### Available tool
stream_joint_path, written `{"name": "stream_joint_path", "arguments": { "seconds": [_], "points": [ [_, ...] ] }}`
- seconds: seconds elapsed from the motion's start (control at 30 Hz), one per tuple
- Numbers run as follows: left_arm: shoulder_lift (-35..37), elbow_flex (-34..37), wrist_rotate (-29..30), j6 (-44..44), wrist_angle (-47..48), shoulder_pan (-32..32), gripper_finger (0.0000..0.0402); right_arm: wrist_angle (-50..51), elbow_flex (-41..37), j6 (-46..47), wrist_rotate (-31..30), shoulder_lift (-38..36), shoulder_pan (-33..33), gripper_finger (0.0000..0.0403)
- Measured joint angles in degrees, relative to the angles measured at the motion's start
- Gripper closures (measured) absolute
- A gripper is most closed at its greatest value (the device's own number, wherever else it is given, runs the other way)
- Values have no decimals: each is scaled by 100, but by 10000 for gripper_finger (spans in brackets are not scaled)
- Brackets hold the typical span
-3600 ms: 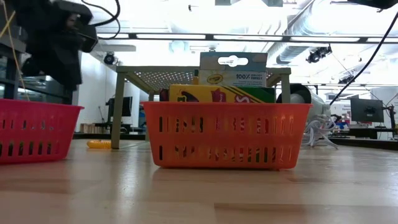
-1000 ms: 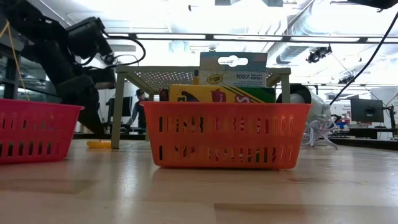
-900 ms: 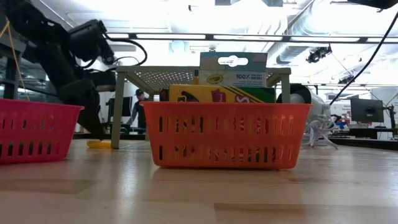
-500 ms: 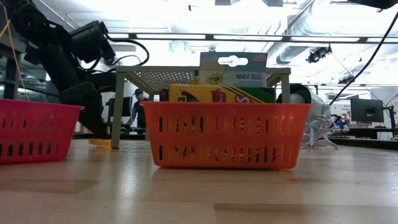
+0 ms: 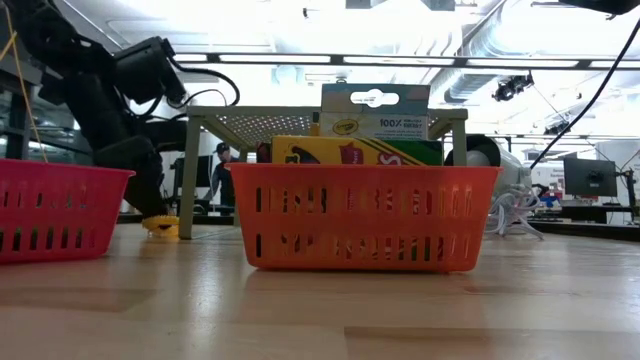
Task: Pick & Place Office Desk Supplies
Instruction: Put the yellow spring keychain into the red bin
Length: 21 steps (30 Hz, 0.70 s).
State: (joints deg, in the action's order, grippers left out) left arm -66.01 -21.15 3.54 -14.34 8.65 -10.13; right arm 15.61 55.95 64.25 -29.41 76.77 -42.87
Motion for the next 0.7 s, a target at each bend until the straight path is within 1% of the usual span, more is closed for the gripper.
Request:
{"name": "stream_joint_path", "arguments": {
  "seconds": [0.17, 0.53, 0.7],
  "points": [
    [-222, -13, 4, -51, -61, 0, 304, 0, 1, -2, 0, 0, 0, 252],
    [-261, -15, -25, -69, -77, 0, 305, 0, 0, 0, -1, 0, 1, 252],
    [-261, -9, -40, -68, -84, 0, 319, 0, 0, 0, -1, 0, 1, 252]
  ]
}}
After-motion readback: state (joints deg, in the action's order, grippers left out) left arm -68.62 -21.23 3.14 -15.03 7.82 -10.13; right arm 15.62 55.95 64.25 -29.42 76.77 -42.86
